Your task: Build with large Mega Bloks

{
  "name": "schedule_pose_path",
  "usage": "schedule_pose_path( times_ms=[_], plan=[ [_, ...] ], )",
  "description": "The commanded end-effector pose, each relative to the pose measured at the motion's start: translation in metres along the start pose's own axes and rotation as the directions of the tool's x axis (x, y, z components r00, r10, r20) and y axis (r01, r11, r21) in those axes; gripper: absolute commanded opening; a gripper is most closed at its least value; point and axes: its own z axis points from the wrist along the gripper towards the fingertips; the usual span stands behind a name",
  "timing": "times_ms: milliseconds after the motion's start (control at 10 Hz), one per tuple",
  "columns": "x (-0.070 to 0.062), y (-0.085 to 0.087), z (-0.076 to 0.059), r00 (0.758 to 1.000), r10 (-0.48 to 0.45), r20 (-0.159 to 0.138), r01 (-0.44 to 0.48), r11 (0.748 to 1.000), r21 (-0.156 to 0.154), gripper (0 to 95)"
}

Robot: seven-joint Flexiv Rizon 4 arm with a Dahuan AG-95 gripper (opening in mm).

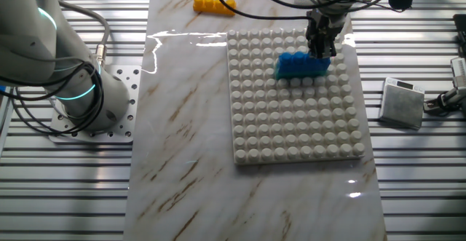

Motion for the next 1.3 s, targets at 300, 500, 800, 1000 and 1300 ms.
schedule_pose_path(
  times_ms=[300, 500, 800, 1000, 1300],
  plan=[
    [0.005, -0.001, 0.011, 1.0, -0.004, 0.005, 0.004, 1.0, -0.002, 0.0],
    [0.006, 0.001, 0.006, 1.0, -0.002, 0.003, 0.002, 1.0, 0.001, 0.0],
    [0.015, -0.003, -0.007, 1.0, -0.01, 0.0, 0.01, 1.0, -0.003, 0.0],
    [0.019, -0.004, -0.012, 1.0, -0.01, -0.002, 0.01, 1.0, -0.005, 0.0],
    [0.028, -0.001, -0.013, 1.0, -0.008, -0.002, 0.008, 1.0, -0.006, 0.0]
  ],
)
